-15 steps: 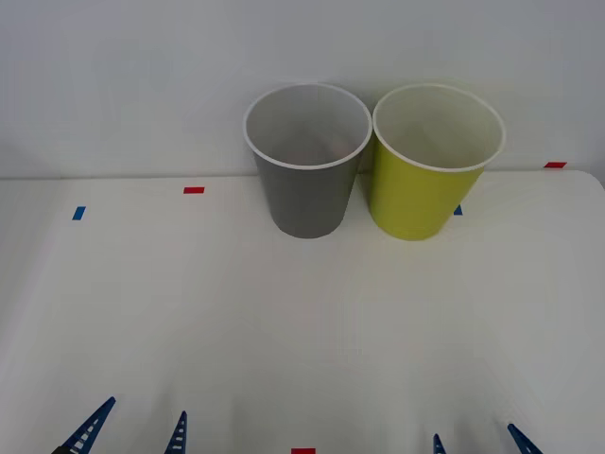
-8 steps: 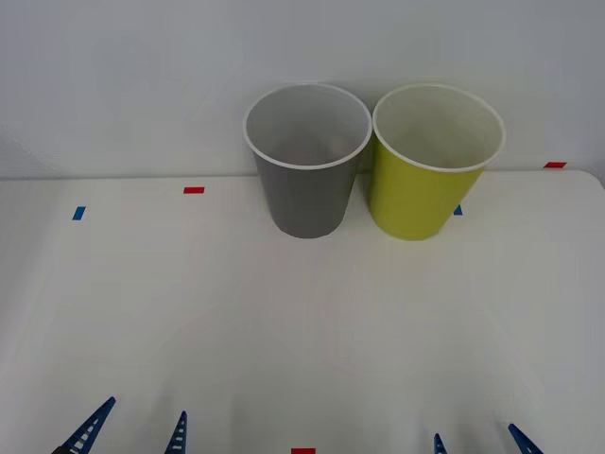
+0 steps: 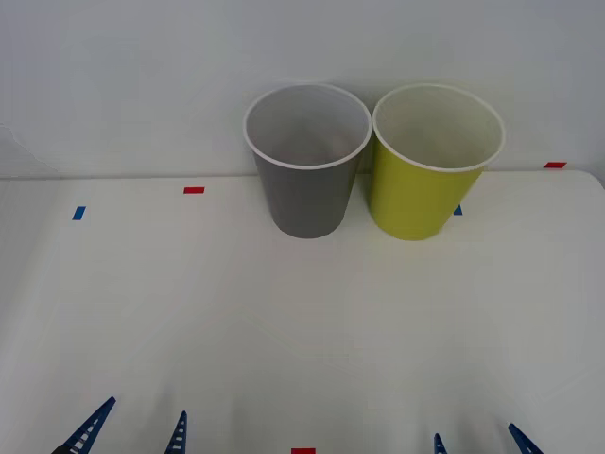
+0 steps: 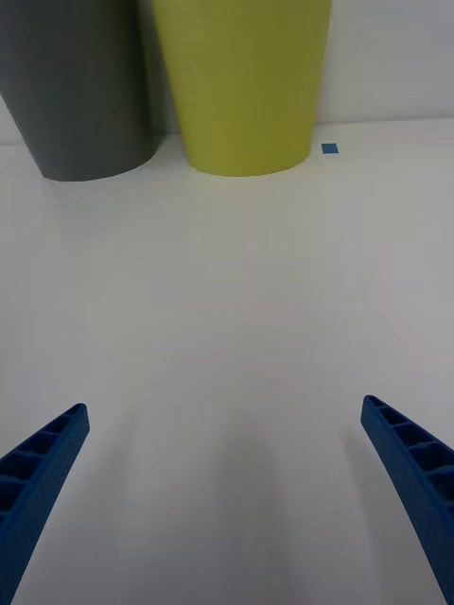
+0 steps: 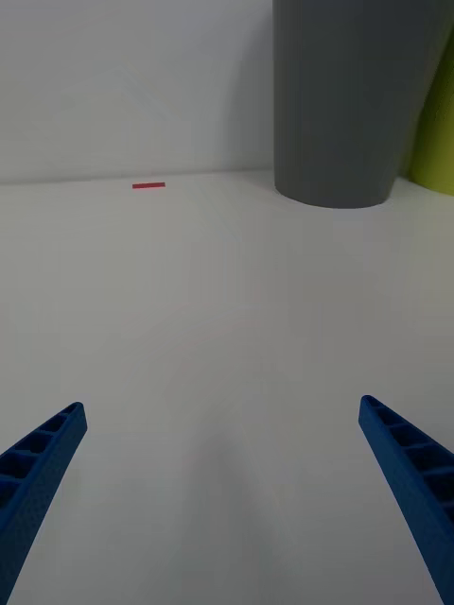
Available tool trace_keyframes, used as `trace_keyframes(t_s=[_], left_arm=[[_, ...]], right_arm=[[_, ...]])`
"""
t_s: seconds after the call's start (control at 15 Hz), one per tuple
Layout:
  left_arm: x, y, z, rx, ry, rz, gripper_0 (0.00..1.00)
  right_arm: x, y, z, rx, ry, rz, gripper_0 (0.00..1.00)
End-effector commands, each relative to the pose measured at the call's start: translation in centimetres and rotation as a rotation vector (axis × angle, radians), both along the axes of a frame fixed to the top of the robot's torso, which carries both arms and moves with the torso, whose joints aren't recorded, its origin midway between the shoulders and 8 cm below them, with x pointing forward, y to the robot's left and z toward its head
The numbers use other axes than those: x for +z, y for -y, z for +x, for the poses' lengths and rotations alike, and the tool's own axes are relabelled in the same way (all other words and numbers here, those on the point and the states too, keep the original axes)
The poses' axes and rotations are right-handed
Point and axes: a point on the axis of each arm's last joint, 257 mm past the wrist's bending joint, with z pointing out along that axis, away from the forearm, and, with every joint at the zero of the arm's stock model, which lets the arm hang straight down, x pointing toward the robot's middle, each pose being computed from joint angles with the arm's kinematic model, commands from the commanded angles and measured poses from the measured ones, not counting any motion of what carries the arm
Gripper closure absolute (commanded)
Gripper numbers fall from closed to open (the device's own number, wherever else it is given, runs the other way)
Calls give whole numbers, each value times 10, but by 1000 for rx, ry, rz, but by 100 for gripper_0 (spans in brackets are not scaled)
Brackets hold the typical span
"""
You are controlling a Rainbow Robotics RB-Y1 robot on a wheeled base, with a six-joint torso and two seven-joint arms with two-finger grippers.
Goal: Put cans in the gray bin and PET bottles in the light green bin.
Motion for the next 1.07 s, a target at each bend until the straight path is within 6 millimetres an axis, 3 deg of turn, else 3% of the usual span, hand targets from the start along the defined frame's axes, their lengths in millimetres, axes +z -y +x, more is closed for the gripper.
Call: trace_keyframes(t_s=[0.07, 1.07], left_arm=[[0, 0, 0, 0, 0, 0, 0], [0, 0, 0, 0, 0, 0, 0]], right_arm=[[0, 0, 0, 0, 0, 0, 0], [0, 0, 0, 0, 0, 0, 0]])
